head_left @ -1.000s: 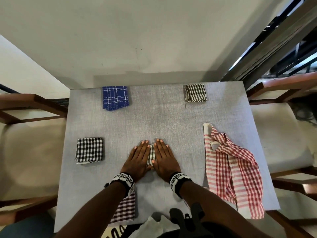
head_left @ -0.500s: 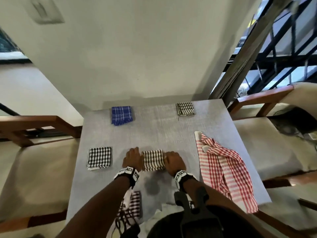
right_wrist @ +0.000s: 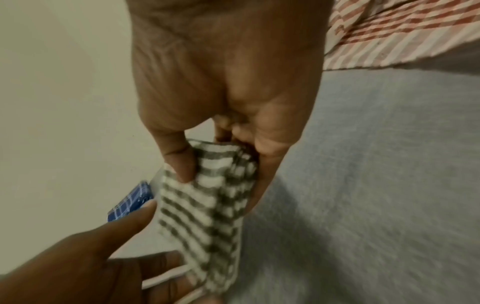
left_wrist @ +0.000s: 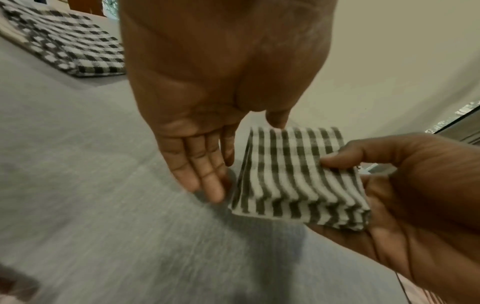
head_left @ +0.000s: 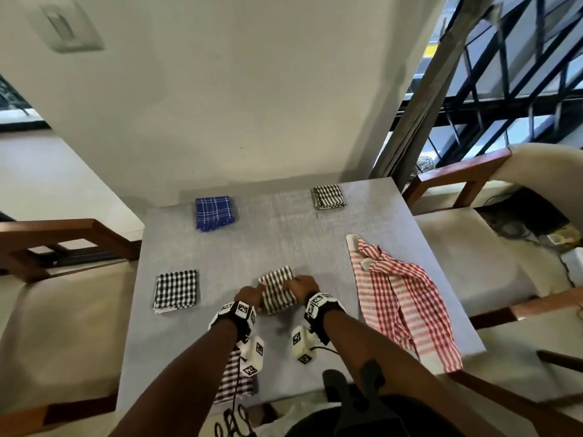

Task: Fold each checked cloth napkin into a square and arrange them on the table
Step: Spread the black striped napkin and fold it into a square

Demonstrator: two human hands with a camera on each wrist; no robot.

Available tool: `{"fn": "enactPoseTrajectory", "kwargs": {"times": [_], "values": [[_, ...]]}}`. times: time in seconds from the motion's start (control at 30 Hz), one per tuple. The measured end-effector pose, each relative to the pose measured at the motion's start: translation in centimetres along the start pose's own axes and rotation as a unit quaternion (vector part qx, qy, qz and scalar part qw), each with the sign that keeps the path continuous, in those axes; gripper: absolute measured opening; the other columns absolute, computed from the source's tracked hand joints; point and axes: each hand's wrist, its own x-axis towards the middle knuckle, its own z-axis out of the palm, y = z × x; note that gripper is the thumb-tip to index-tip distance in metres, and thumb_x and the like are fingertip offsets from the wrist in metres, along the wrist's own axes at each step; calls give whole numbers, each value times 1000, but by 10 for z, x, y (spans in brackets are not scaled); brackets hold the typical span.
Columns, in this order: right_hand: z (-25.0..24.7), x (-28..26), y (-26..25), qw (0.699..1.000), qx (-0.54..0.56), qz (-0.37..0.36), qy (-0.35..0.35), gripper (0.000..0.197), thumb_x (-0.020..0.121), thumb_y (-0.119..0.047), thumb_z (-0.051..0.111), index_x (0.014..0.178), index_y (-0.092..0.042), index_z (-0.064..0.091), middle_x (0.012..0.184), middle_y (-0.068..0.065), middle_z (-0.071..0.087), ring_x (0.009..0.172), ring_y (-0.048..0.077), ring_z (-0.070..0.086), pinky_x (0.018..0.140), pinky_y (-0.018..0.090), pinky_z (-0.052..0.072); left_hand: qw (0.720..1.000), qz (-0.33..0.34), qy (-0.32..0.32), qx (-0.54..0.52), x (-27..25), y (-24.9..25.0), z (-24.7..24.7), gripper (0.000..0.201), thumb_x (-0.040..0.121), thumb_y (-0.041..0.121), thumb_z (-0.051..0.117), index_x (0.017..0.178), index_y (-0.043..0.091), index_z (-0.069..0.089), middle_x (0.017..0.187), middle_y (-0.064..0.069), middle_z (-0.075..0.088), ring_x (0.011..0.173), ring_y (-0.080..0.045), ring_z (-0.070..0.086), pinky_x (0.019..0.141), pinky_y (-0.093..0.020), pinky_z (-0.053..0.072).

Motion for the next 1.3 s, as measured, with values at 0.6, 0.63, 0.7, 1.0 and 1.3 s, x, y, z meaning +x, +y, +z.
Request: {"fn": "enactPoseTrajectory", "kwargs": {"times": [0.6, 0.63, 0.7, 1.0, 1.3], "values": [[-302, 50, 61, 976, 183, -36, 109, 27, 88, -8, 63, 101, 16, 63, 115, 34, 60, 110, 46, 56, 81, 51, 52, 961, 121, -66, -241, -33, 262, 191, 29, 85, 12, 69, 111, -1, 65, 111, -17, 68, 90, -30, 66, 74, -38, 56], [-318, 59, 69, 974, 176, -41, 139, 24, 89, -10, 62, 97, 12, 67, 110, 33, 62, 107, 47, 56, 77, 51, 51, 965, 147, -61, -210, -28, 276, 203, 31, 87, 14, 67, 114, -3, 64, 115, -20, 67, 96, -32, 66, 82, -42, 56], [-348, 77, 81, 970, 178, -33, 165, 14, 84, -15, 67, 77, -5, 73, 94, 26, 68, 90, 44, 64, 71, 52, 57, 974, 170, -66, -137, -7, 301, 230, 37, 90, 22, 61, 117, -3, 62, 118, -23, 64, 106, -34, 62, 94, -46, 50], [-373, 115, 134, 986, -58, -63, 142, 43, 96, -41, 48, 123, -10, 59, 122, 19, 64, 111, 37, 60, 87, 37, 46, 960, 224, -12, 166, 12, 316, 278, 39, 100, 28, 45, 132, 6, 47, 131, -15, 57, 119, -33, 54, 94, -35, 42], [-358, 106, 133, 950, -193, -75, 235, 38, 91, -32, 55, 122, -10, 53, 121, 13, 53, 110, 33, 53, 86, 40, 46, 961, 163, -11, 222, 8, 305, 278, 35, 93, 36, 54, 100, 3, 66, 106, -15, 68, 96, -30, 64, 73, -32, 49]]}}
